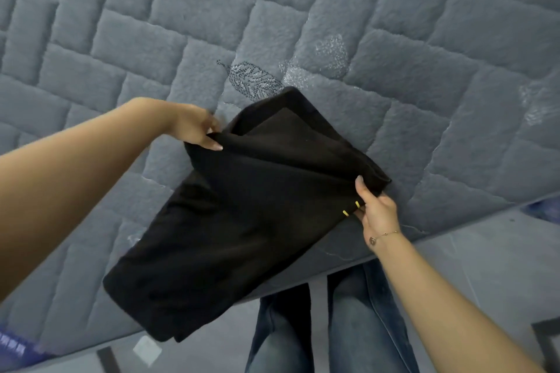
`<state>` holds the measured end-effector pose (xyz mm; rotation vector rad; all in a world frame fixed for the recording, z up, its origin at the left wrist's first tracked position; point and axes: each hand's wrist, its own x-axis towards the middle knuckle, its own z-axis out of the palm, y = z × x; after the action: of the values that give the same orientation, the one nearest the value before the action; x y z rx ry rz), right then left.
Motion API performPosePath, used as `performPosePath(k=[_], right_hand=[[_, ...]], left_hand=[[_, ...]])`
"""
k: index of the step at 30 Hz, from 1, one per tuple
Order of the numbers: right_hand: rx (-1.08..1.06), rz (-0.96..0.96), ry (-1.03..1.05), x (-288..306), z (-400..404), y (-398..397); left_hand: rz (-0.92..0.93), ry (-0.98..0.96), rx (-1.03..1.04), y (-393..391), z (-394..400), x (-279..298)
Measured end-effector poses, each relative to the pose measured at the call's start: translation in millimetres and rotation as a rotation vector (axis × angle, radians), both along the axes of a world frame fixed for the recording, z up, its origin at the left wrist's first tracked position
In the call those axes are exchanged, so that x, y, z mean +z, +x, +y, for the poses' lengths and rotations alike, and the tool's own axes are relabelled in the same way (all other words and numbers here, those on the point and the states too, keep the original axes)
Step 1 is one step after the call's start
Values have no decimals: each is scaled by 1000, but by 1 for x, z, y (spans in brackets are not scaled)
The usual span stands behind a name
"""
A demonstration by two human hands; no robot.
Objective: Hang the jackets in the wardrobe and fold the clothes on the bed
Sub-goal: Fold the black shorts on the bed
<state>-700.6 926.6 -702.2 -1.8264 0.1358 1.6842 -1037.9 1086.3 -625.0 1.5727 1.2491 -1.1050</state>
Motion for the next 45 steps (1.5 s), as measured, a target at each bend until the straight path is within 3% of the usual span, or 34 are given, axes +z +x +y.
performPosePath(k=[3,7,9,13,15,18,22,27,29,30,33,35,37,39,41,45], right_hand=[[12,24,14,7,3,0],[72,135,143,16,14,4],[81,138,164,16,23,5],[89,96,123,8,27,12],[126,129,142,4,24,16],[143,158,153,1,22,21],[127,157,159,1,23,21],[133,196,163,4,23,21],[138,202,154,5,23,23],[140,203,146,5,23,24],[149,210,138,5,24,24],[152,206,134,6,25,24],[151,199,125,7,25,24],[154,196,117,6,26,24],[159,199,116,6,26,25],[170,213,132,7,22,29]], left_hand=[[75,-84,42,7,3,4],[-316,116,660,35,1,1],[-386,159,801,52,-3,-8],[-275,109,565,72,-6,-20],[-315,159,590,76,-2,-20],[-464,375,846,81,10,-18],[-312,764,629,76,12,-28],[-102,479,836,31,-31,-27],[-110,435,871,21,-49,-25],[-161,493,868,20,-57,-23],[-358,945,722,38,-85,-10],[-461,1131,601,66,-115,0],[-549,1029,466,96,-144,-2],[-585,758,380,119,-163,-8],[-623,656,476,127,-168,-14],[-582,948,1088,119,-127,-17]])
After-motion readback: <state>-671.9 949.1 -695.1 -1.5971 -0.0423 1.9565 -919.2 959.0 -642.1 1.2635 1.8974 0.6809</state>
